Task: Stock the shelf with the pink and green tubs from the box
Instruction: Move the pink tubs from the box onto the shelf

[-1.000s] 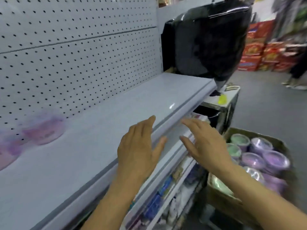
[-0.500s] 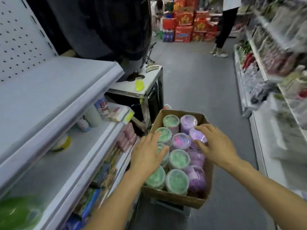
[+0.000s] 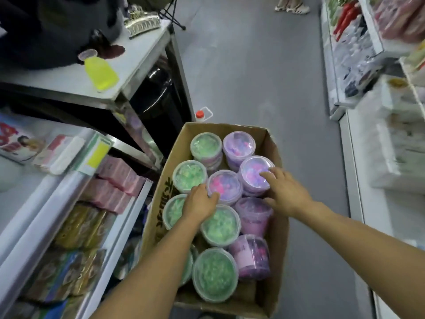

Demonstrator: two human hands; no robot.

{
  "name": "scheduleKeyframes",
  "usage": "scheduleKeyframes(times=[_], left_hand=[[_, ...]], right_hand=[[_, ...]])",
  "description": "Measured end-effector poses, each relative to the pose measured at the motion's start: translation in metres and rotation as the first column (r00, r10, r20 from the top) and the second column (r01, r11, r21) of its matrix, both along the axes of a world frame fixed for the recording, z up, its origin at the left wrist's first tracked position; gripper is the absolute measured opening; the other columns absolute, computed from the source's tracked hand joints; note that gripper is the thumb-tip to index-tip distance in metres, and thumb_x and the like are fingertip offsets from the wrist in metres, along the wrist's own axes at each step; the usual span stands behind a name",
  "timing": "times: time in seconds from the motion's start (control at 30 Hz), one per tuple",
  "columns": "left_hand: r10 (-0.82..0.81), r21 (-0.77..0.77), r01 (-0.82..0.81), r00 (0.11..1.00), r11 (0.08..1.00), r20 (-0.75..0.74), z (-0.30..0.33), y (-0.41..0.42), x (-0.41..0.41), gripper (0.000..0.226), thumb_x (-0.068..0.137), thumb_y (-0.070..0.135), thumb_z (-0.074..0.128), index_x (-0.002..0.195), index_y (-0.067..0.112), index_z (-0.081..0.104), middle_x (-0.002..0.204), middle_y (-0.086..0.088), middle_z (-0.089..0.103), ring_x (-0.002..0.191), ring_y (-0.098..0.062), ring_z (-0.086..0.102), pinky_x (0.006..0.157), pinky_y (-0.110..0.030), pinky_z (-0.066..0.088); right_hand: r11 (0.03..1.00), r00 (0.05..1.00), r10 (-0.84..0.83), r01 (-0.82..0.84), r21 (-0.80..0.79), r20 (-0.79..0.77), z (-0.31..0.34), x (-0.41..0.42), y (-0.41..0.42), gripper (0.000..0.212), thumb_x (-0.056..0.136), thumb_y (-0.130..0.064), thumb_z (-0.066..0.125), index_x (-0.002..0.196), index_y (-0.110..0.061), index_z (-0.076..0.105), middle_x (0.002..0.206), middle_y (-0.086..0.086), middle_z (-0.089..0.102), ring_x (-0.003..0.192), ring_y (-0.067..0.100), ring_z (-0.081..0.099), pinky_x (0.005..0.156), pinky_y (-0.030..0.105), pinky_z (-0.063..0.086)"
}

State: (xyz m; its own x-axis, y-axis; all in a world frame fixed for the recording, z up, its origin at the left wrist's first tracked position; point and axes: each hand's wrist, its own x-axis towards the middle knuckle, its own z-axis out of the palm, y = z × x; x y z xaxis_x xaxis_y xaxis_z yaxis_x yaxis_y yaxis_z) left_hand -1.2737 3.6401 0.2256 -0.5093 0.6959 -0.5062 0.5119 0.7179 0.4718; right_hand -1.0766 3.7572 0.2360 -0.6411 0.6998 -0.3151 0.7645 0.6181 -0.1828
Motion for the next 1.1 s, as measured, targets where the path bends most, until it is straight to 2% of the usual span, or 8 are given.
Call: scheduleKeyframes(times=[0.17, 0.33, 0.43, 0.5, 0.63, 0.73, 0.83, 1.1], left_hand=[[-0.008, -0.121, -0.006, 0.993, 0.993, -0.115, -0.052, 0.023, -0.006, 0.049, 0.095, 0.045, 0.04, 0.122, 0.006, 0.055, 0.126, -0.016, 0.057, 0.116, -0.034, 0.052, 0.1, -0.042, 0.037], [0.003, -0.201, -0.053, 0.97, 0.978, -0.241, -0.062, 0.036, -0.002, 0.052, 0.097, 0.049, 0.032, 0.116, 0.01, 0.06, 0.123, -0.012, 0.062, 0.118, -0.029, 0.052, 0.1, -0.041, 0.028], [0.129, -0.18, -0.151, 0.983, 0.972, -0.129, -0.06, 0.04, -0.005, 0.049, 0.094, 0.05, 0.039, 0.115, 0.011, 0.06, 0.119, -0.011, 0.063, 0.113, -0.03, 0.055, 0.098, -0.04, 0.033], [0.276, -0.118, -0.271, 0.961, 0.955, 0.031, -0.054, 0.041, -0.006, 0.049, 0.087, 0.052, 0.049, 0.11, 0.011, 0.063, 0.11, -0.01, 0.066, 0.105, -0.032, 0.059, 0.096, -0.041, 0.042], [0.484, 0.049, -0.535, 0.796, 0.843, 0.363, -0.028, 0.03, -0.006, 0.032, 0.074, 0.038, 0.068, 0.078, 0.007, 0.064, 0.085, -0.01, 0.066, 0.079, -0.029, 0.062, 0.074, -0.035, 0.05], [0.565, 0.035, -0.697, 0.608, 0.716, 0.557, -0.003, 0.012, -0.006, 0.028, 0.074, 0.031, 0.069, 0.087, 0.007, 0.068, 0.09, -0.011, 0.069, 0.08, -0.026, 0.063, 0.07, -0.034, 0.049], [0.566, 0.03, -0.758, 0.513, 0.652, 0.646, 0.024, -0.015, -0.006, 0.021, 0.084, 0.024, 0.065, 0.098, 0.008, 0.066, 0.094, -0.011, 0.067, 0.081, -0.024, 0.062, 0.074, -0.034, 0.053], [0.585, 0.034, -0.869, 0.362, 0.494, 0.726, 0.104, -0.135, -0.016, 0.028, 0.079, 0.044, 0.07, 0.095, 0.023, 0.062, 0.105, -0.008, 0.064, 0.094, -0.028, 0.062, 0.085, -0.039, 0.054]], right_hand=[[0.989, 0.99, 0.096, -0.106, 0.104, 0.099, -0.062, -0.018, 0.025, 0.082, 0.078, -0.037, 0.067, 0.147, -0.02, 0.026, 0.153, 0.014, 0.023, 0.138, 0.038, 0.022, 0.11, 0.044, 0.029], [0.969, 0.99, 0.138, -0.142, 0.204, 0.031, -0.081, -0.02, 0.034, 0.067, 0.066, -0.015, 0.077, 0.129, -0.01, 0.055, 0.132, 0.023, 0.052, 0.117, 0.049, 0.05, 0.09, 0.052, 0.046], [0.962, 0.983, 0.162, -0.137, 0.237, -0.09, -0.07, -0.015, 0.035, 0.051, 0.066, -0.007, 0.076, 0.116, -0.003, 0.063, 0.12, 0.021, 0.062, 0.102, 0.045, 0.061, 0.076, 0.049, 0.055], [0.971, 0.98, 0.089, -0.046, 0.233, -0.177, -0.056, -0.013, 0.035, 0.039, 0.082, -0.011, 0.064, 0.12, -0.008, 0.06, 0.128, 0.011, 0.06, 0.113, 0.035, 0.057, 0.076, 0.043, 0.053], [0.986, 0.958, -0.098, 0.13, 0.102, -0.27, -0.028, -0.009, 0.032, 0.03, 0.092, -0.02, 0.052, 0.122, -0.02, 0.059, 0.131, 0.0, 0.058, 0.119, 0.027, 0.052, 0.08, 0.04, 0.047], [0.991, 0.935, -0.101, 0.125, 0.049, -0.341, -0.004, -0.005, 0.019, 0.03, 0.092, -0.018, 0.054, 0.121, -0.019, 0.06, 0.126, 0.001, 0.062, 0.113, 0.028, 0.055, 0.081, 0.04, 0.048], [0.995, 0.896, -0.085, 0.098, 0.009, -0.435, 0.021, -0.002, 0.003, 0.034, 0.093, -0.02, 0.057, 0.127, -0.019, 0.06, 0.123, 0.001, 0.064, 0.113, 0.025, 0.057, 0.087, 0.036, 0.046], [0.992, 0.834, 0.119, -0.128, 0.02, -0.539, 0.092, -0.031, -0.056, 0.03, 0.091, -0.023, 0.061, 0.121, -0.019, 0.062, 0.114, 0.001, 0.068, 0.105, 0.021, 0.06, 0.079, 0.027, 0.043]])
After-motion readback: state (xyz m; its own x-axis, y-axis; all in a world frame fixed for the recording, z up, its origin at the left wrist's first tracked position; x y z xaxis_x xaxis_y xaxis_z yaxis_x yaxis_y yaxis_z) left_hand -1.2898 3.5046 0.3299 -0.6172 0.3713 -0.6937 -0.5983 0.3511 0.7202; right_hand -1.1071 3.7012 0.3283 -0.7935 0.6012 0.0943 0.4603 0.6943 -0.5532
